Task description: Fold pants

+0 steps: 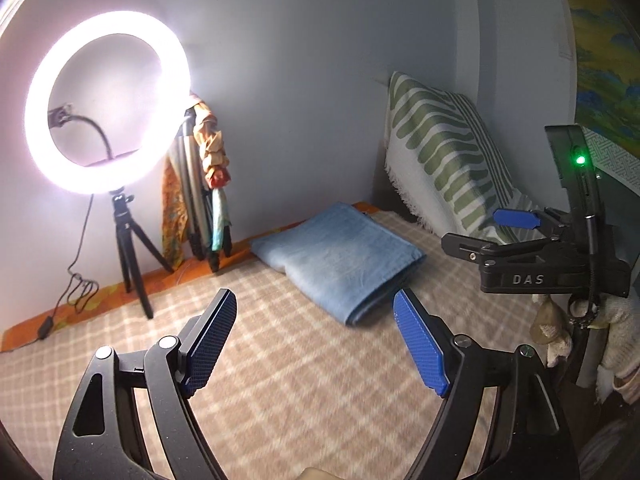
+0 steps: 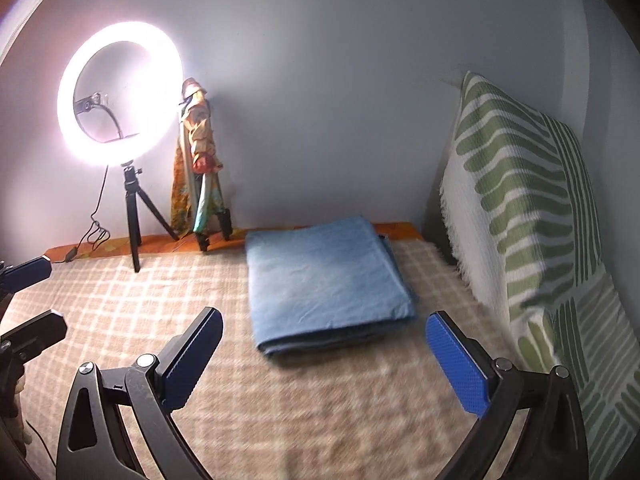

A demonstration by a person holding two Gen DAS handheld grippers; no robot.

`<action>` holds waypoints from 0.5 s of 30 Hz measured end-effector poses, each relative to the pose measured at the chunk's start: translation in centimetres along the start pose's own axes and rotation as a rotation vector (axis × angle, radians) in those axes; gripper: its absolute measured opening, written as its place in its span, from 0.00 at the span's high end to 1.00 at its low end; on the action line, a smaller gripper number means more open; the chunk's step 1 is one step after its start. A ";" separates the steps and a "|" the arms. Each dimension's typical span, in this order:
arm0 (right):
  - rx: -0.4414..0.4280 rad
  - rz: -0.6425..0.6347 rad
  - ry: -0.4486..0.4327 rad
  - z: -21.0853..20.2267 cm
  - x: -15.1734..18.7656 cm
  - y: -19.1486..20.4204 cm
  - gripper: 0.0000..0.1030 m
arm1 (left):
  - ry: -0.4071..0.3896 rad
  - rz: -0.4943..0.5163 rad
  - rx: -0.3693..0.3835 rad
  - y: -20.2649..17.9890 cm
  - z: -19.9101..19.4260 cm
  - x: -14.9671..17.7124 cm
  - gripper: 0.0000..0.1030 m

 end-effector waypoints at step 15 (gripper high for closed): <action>-0.003 0.039 0.002 -1.9 5.7 4.5 0.00 | 0.005 -0.012 -0.066 2.0 -3.3 6.4 0.21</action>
Point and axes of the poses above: each gripper's, at about its wrist camera, not at the fingertips, and z roughly the way its jaws point, y to its left, x to its underside, the point moved 2 cm from there along z, roughly the way its jaws point
